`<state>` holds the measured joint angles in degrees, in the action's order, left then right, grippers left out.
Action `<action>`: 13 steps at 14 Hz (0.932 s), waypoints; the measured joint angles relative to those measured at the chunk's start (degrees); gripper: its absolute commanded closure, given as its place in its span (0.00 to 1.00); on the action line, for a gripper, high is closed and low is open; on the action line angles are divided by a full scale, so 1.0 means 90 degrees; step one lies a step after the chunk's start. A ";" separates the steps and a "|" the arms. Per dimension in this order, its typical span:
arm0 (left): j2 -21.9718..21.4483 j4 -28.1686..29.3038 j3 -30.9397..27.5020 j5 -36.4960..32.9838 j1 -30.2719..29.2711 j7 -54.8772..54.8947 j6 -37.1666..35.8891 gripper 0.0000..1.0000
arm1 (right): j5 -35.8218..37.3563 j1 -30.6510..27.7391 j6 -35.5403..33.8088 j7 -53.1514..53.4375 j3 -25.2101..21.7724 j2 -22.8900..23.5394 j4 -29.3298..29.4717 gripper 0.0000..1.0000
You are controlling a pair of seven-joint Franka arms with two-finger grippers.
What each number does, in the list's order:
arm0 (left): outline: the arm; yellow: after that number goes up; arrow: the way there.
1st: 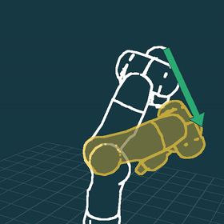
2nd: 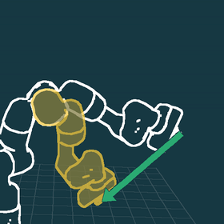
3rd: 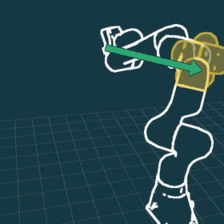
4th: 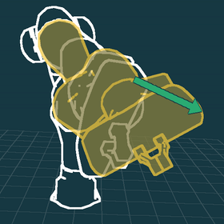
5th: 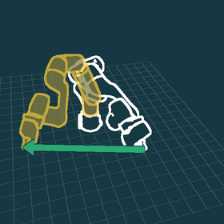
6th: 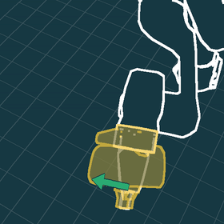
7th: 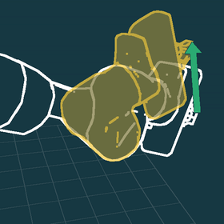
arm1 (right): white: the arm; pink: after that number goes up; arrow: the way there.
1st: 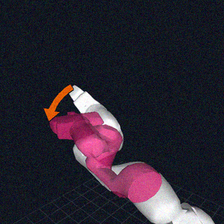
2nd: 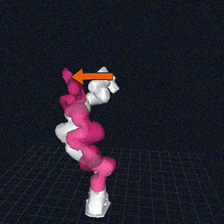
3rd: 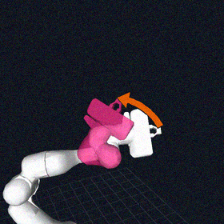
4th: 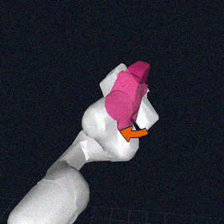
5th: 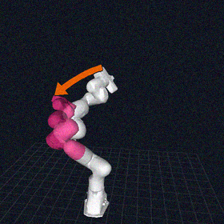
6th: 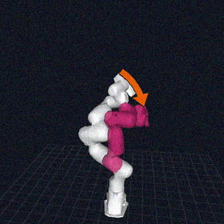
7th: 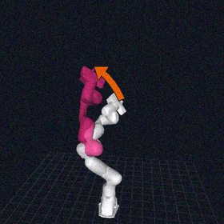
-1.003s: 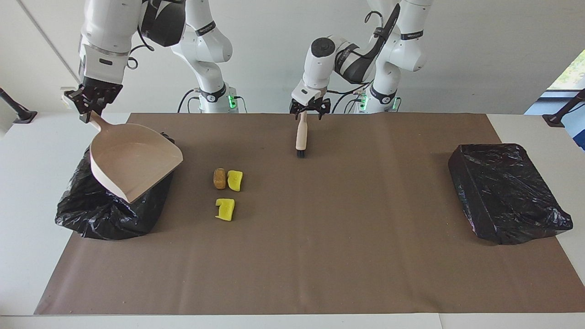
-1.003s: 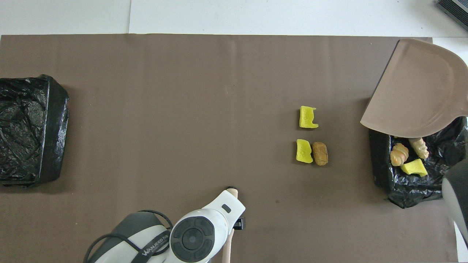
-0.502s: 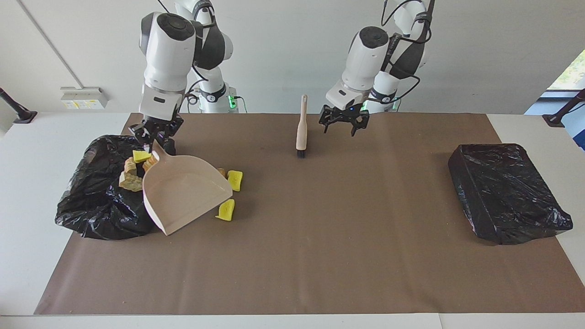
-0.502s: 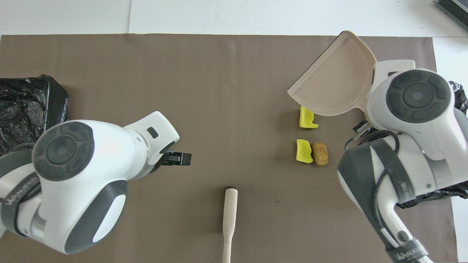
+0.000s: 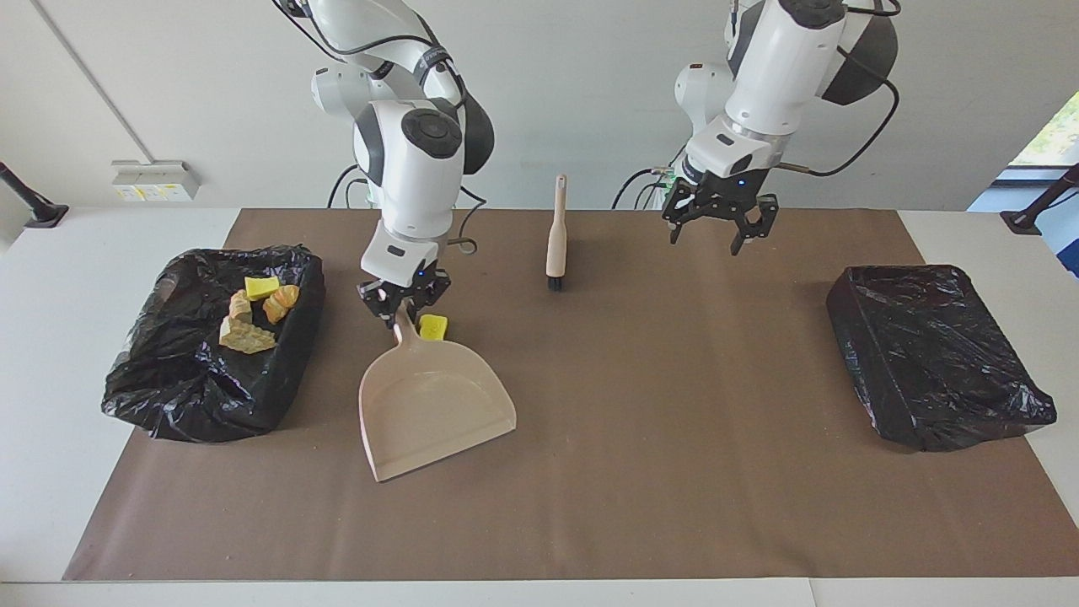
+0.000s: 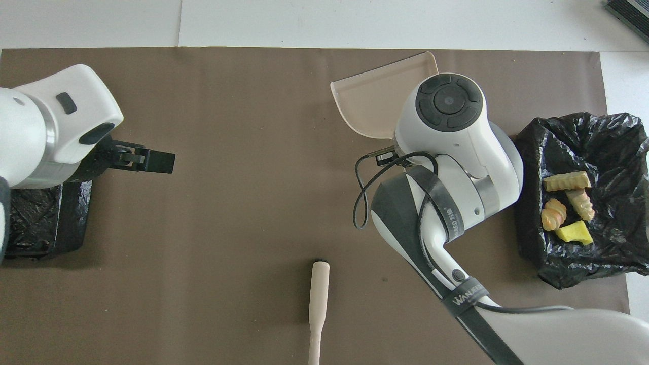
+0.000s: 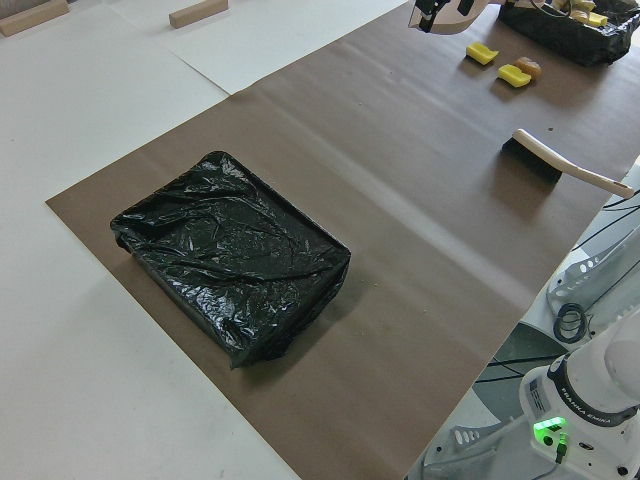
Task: Sweep and dump trash in bin
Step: 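Set the dustpan back on the mat center with the right gripper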
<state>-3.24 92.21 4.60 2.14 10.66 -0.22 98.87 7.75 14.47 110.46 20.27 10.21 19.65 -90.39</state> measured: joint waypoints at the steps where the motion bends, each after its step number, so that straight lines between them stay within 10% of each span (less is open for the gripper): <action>1: 0.0007 -0.0217 -0.0002 -0.0068 -0.0156 0.0283 -0.0168 0.00 | -0.0340 0.0122 0.0255 0.0519 -0.0001 0.0130 0.0046 1.00; 6: 0.0287 -0.1281 -0.0041 -0.0110 -0.0756 0.1059 -0.1091 0.00 | -0.0767 0.0944 0.1523 0.2601 -0.0001 0.0933 0.0064 0.98; 9: 0.0487 -0.1580 -0.0035 -0.0110 -0.0809 0.1089 -0.1530 0.00 | -0.0805 0.0969 0.1619 0.2696 -0.0023 0.1097 0.0058 0.72; 13: 0.0535 -0.1624 -0.0038 -0.0126 -0.0839 0.1089 -0.1697 0.00 | -0.0884 0.0944 0.1617 0.2696 -0.0019 0.1086 -0.0060 0.64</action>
<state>1.58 77.59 4.26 1.01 3.12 9.58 83.59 -0.21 22.97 125.02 44.53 10.04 29.42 -90.93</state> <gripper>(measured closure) 0.000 0.678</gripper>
